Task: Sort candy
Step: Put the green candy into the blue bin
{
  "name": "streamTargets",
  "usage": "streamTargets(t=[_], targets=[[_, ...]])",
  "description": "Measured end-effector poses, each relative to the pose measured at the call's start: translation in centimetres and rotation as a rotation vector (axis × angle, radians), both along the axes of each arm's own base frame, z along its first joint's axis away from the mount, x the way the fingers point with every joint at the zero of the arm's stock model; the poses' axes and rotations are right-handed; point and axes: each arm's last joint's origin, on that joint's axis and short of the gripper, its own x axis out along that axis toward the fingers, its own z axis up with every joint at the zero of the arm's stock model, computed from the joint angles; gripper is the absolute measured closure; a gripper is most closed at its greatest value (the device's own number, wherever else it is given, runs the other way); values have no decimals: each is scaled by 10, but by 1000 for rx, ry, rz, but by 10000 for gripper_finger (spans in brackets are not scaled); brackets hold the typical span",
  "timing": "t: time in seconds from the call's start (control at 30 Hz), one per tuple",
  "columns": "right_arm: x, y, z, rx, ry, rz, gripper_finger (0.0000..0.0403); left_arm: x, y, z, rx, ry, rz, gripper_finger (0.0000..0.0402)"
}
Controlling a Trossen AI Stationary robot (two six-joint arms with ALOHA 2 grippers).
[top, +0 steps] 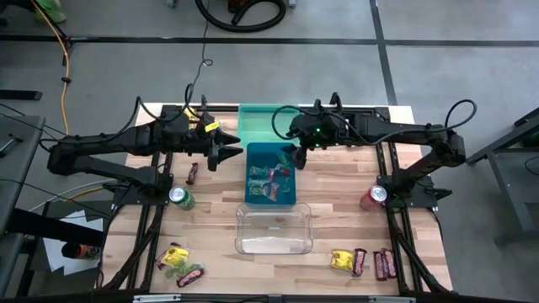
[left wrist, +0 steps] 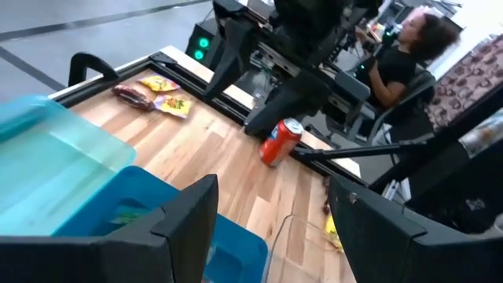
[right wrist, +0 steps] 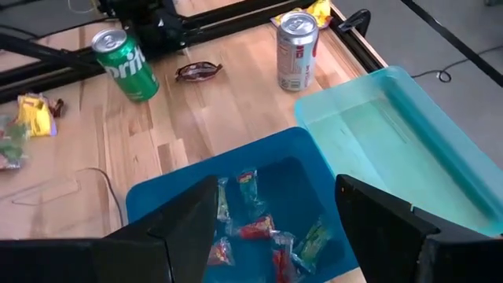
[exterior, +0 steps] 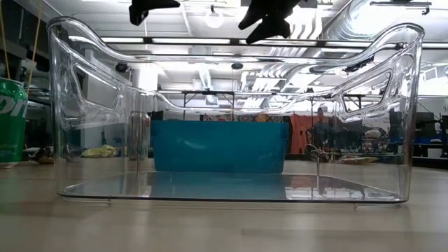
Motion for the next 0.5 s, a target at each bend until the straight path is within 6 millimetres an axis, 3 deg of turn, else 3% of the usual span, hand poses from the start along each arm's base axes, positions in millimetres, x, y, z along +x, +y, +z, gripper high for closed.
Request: streamTargets(t=[0.5], targets=[[7, 13, 7, 87, -116, -41, 151, -2, -12, 1, 27, -1, -91, 175]])
